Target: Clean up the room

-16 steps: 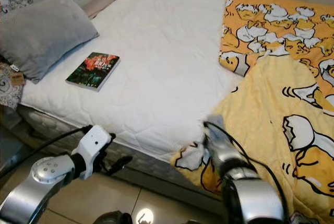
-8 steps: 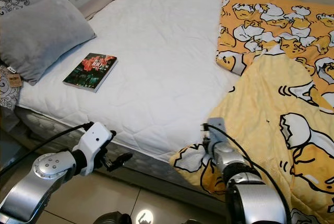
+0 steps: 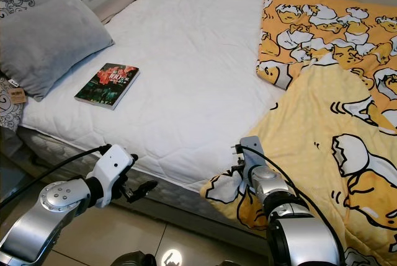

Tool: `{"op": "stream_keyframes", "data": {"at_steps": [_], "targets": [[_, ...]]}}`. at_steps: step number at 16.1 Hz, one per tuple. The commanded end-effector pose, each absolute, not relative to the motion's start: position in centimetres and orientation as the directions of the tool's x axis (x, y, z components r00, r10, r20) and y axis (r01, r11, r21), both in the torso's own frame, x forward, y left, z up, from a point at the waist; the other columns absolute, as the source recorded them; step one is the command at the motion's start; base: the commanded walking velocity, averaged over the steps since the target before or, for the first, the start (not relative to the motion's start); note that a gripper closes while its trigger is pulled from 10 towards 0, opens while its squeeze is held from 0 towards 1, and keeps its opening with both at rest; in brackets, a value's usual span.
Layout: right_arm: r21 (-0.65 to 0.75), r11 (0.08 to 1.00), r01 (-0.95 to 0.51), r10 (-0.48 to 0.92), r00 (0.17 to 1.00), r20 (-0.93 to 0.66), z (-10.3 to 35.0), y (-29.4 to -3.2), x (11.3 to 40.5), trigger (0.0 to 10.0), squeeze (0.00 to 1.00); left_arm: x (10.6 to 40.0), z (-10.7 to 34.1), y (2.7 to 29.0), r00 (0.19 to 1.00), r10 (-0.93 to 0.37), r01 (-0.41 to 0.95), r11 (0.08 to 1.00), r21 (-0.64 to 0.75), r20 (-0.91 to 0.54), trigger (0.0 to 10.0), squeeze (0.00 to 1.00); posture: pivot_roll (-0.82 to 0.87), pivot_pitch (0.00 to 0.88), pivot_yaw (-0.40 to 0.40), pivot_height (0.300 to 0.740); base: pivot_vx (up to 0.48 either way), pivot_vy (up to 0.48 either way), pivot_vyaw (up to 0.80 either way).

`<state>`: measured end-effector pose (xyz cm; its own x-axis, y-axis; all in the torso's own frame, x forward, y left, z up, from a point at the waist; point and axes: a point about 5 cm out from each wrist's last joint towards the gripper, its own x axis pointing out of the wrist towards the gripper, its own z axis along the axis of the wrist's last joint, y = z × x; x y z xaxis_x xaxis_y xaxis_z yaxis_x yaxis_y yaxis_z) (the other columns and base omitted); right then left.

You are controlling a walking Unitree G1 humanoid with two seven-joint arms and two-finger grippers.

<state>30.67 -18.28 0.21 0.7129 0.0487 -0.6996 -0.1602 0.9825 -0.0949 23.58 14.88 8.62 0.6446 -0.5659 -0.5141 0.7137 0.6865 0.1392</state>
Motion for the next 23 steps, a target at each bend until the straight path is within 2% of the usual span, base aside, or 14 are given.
{"op": "stream_keyframes", "data": {"at_steps": [1, 4, 5, 6, 8, 9, 11, 12, 13, 14, 15, 19, 22, 23], "targets": [[-0.059, 0.98, -0.188, 0.097, 0.718, -0.689, 0.7, -17.9, 31.1, 0.0, 0.0, 23.8, 8.6, 15.0, 0.643, -0.563, 0.718, 0.68, 0.151, -0.52, 10.0, 0.0, 0.09, 0.036, 0.0, 0.74, 0.0, 0.0, 0.0], [0.058, 0.904, -0.424, 0.348, 0.649, -0.677, 0.7, -15.9, 30.8, 0.0, 0.0, 23.8, 8.7, 14.9, 0.639, -0.568, 0.722, 0.676, 0.149, -0.519, 10.0, 0.0, 0.1, 0.035, -0.002, 0.74, 0.0, 0.0, 0.0], [0.139, 0.788, -0.6, 0.53, 0.546, -0.648, 0.8, -14.4, 30.2, 0.0, 0.0, 23.9, 8.7, 14.9, 0.639, -0.569, 0.722, 0.675, 0.149, -0.518, 10.0, 0.0, 0.1, 0.035, -0.006, 0.74, 0.0, 0.0, 0.0], [0.265, 0.596, -0.758, 0.732, 0.377, -0.568, 1.2, -12.8, 29.3, 0.0, 0.0, 23.9, 8.8, 15.1, 0.642, -0.565, 0.719, 0.678, 0.151, -0.517, 10.0, 0.0, 0.1, 0.033, -0.013, 0.74, 0.0, 0.0, 0.0], [0.323, 0.465, -0.824, 0.81, 0.248, -0.531, 1.4, -12.5, 28.5, 0.0, 0.0, 23.9, 8.7, 15.2, 0.645, -0.562, 0.716, 0.681, 0.152, -0.518, 10.0, 0.0, 0.1, 0.032, -0.018, 0.74, 0.0, 0.0, 0.0], [0.408, 0.297, -0.864, 0.865, 0.062, -0.498, 1.4, -12.7, 27.1, 0.0, 0.0, 23.8, 8.7, 15.2, 0.645, -0.561, 0.714, 0.684, 0.148, -0.519, 10.0, 0.0, 0.1, 0.033, -0.019, 0.74, 0.0, 0.0, 0.0], [0.467, 0.146, -0.872, 0.865, -0.117, -0.488, 1.4, -13.4, 25.7, 0.0, 0.0, 23.5, 8.6, 14.9, 0.637, -0.57, 0.72, 0.681, 0.136, -0.519, 10.0, 0.0, 0.09, 0.029, -0.018, 0.74, 0.0, 0.0, 0.0], [0.445, 0.151, -0.883, 0.848, -0.116, -0.518, 1.1, -13.5, 25.6, 0.0, 0.0, 23.5, 8.6, 14.8, 0.635, -0.572, 0.722, 0.679, 0.135, -0.52, 10.0, 0.0, 0.09, 0.033, -0.018, 0.74, 0.0, 0.0, 0.0], [0.392, 0.188, -0.901, 0.812, -0.082, -0.577, 0.5, -13.8, 25.5, 7.2, 0.0, 23.5, 8.5, 14.9, 0.634, -0.571, 0.722, 0.678, 0.135, -0.521, 10.0, 0.0, 0.09, 0.037, -0.013, 0.74, 0.0, 0.0, 0.0], [0.361, 0.245, -0.9, 0.79, -0.03, -0.612, 0.2, -14.0, 25.7, 10.0, 0.0, 23.5, 8.5, 14.9, 0.633, -0.572, 0.724, 0.677, 0.135, -0.522, 10.0, 0.0, 0.09, 0.035, -0.012, 0.74, 0.0, 0.0, 0.0], [0.358, 0.341, -0.869, 0.766, 0.036, -0.642, 0.1, -14.2, 26.2, 10.0, 1.0, 23.5, 8.5, 14.7, 0.628, -0.576, 0.729, 0.671, 0.135, -0.524, 10.0, 0.0, 0.09, 0.032, -0.006, 0.74, 0.0, 0.0, 0.0], [0.393, 0.279, -0.876, 0.777, -0.035, -0.629, 0.5, -14.4, 25.8, 10.0, 1.0, 23.8, 8.6, 14.7, 0.626, -0.579, 0.732, 0.667, 0.138, -0.523, 10.0, 0.0, 0.09, 0.025, -0.001, 0.74, 0.0, 0.0, 0.0], [0.381, 0.3, -0.875, 0.781, -0.004, -0.625, 0.9, -14.4, 26.4, 10.0, 1.0, 23.8, 8.6, 14.7, 0.625, -0.58, 0.733, 0.666, 0.139, -0.522, 10.0, 0.0, 0.09, 0.027, -0.001, 0.74, 0.0, 0.0, 0.0], [0.355, 0.343, -0.869, 0.784, 0.057, -0.618, 1.3, -14.2, 27.1, 10.0, 1.0, 23.8, 8.6, 14.7, 0.625, -0.58, 0.734, 0.665, 0.14, -0.522, 10.0, 0.0, 0.09, 0.028, -0.002, 0.74, 0.0, 0.0, 0.0]]}}
